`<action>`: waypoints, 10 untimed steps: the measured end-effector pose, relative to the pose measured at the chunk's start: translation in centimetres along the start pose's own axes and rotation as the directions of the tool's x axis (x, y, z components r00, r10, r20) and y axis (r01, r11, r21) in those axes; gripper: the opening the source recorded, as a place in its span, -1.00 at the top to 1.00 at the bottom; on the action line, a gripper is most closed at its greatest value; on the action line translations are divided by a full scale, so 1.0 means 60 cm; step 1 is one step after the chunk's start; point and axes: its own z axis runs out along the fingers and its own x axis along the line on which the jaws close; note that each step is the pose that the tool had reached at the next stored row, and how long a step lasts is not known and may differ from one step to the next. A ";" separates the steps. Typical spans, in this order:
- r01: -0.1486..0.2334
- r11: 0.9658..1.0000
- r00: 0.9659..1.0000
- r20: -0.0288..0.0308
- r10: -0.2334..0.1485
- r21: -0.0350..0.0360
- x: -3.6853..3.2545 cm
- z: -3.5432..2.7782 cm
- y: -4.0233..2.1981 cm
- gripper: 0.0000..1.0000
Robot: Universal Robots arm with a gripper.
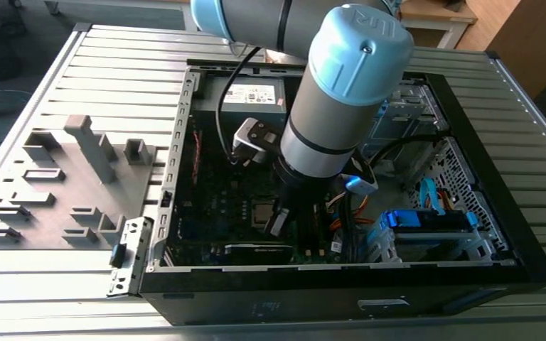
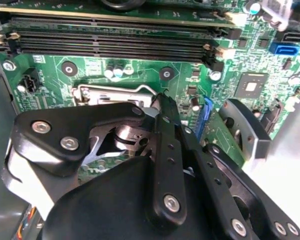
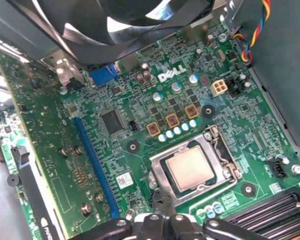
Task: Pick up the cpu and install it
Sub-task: 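Install the first cpu locking lever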
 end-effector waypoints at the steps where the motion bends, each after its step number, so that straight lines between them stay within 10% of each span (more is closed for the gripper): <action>1: 0.000 1.000 1.000 0.000 0.000 0.000 0.002 0.000 0.000 0.79; 10: 0.000 1.000 1.000 0.003 0.000 0.004 0.020 0.002 0.006 0.79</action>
